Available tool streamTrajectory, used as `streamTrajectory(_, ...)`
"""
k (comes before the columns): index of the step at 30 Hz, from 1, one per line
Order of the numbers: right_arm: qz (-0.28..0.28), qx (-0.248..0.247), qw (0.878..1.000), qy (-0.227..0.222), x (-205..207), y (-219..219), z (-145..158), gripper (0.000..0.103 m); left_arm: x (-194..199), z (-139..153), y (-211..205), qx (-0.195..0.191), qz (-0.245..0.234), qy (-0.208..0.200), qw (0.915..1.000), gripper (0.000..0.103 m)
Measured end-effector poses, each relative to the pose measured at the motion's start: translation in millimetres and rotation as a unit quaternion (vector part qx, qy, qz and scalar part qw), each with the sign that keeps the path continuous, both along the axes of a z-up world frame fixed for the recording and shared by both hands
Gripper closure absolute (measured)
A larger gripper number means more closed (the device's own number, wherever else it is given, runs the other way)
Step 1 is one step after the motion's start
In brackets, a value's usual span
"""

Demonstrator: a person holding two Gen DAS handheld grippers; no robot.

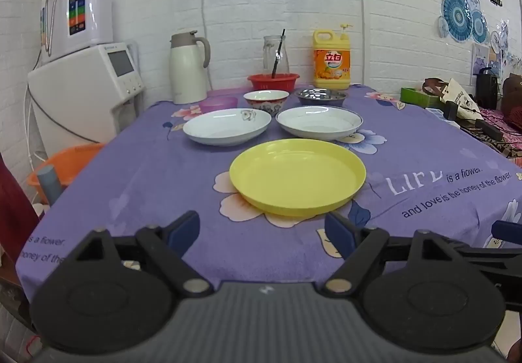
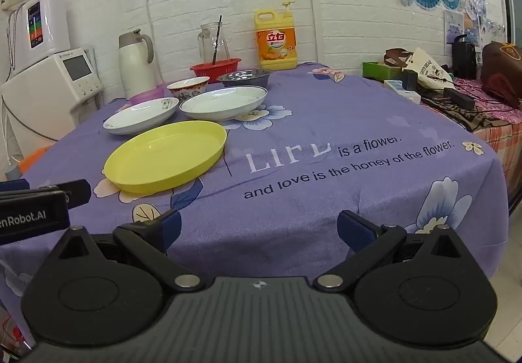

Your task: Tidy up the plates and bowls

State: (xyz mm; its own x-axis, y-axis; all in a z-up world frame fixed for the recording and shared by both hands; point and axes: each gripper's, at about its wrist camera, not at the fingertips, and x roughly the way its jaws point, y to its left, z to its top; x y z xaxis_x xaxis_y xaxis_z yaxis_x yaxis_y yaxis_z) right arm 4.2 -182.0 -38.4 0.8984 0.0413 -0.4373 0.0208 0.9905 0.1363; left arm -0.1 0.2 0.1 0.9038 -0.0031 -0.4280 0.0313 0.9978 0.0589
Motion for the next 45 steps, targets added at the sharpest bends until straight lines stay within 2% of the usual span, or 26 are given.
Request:
streamTrajectory(9, 0.001, 0.001, 1.0, 0.001, -3, -1, 8, 0.0, -3, 1, 4, 0.0, 0.001, 0.001, 1.0, 0.022)
streamTrajectory(45, 0.012, -0.001, 1.0, 0.009, 1, 5, 0, 0.0, 6, -8, 5, 0.001, 0.003, 0.014, 0.9999, 0.022)
